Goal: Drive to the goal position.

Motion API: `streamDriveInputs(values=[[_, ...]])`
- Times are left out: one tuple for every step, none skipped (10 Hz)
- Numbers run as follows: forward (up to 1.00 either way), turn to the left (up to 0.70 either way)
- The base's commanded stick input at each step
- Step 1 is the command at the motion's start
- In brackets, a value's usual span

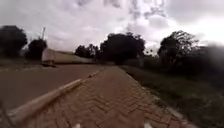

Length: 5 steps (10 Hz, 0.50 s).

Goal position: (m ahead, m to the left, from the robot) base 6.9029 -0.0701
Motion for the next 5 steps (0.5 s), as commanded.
streamDriveInputs(values=[[0.50,0.00],[0.50,0.00],[0.50,0.00],[0.50,0.00],[0.50,0.00]])
